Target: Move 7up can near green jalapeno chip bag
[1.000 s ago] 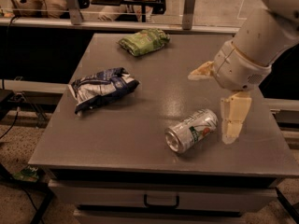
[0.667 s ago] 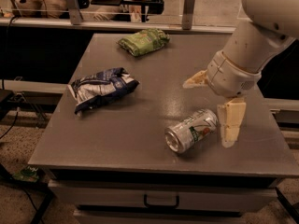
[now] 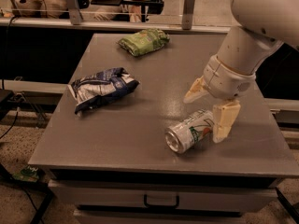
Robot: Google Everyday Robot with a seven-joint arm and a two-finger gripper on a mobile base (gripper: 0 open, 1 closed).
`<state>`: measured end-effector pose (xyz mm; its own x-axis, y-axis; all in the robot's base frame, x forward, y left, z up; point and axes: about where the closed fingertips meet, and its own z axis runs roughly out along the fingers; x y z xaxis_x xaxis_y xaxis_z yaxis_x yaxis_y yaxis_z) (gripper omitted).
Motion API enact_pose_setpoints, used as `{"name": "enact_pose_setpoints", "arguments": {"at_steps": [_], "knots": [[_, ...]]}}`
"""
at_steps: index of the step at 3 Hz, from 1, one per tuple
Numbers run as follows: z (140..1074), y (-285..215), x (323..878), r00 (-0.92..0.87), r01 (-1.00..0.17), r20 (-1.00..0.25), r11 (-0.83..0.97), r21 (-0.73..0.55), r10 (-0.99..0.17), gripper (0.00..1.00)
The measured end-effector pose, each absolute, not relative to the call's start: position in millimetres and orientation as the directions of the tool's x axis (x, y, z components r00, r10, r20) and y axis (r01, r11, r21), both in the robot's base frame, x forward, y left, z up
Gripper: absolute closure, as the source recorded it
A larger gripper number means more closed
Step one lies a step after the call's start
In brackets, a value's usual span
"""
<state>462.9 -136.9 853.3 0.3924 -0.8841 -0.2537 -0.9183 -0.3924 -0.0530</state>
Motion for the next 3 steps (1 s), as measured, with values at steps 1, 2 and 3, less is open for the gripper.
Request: {"name": "enact_pose_setpoints", "arguments": {"at_steps": [1,2,3], "knots": [[855.1,-131.0,458.3,0.406,-0.911,-0.261,-0.411,-0.038,-0.876,0.56],[860.8,-127.3,461.3,0.398,-0.914,-0.264,-0.405,-0.029,-0.878,0.78],[870.8,-126.8,495.9,0.344,-0.936,-0.26,-0.352,-0.017,-0.902,1.0]]}}
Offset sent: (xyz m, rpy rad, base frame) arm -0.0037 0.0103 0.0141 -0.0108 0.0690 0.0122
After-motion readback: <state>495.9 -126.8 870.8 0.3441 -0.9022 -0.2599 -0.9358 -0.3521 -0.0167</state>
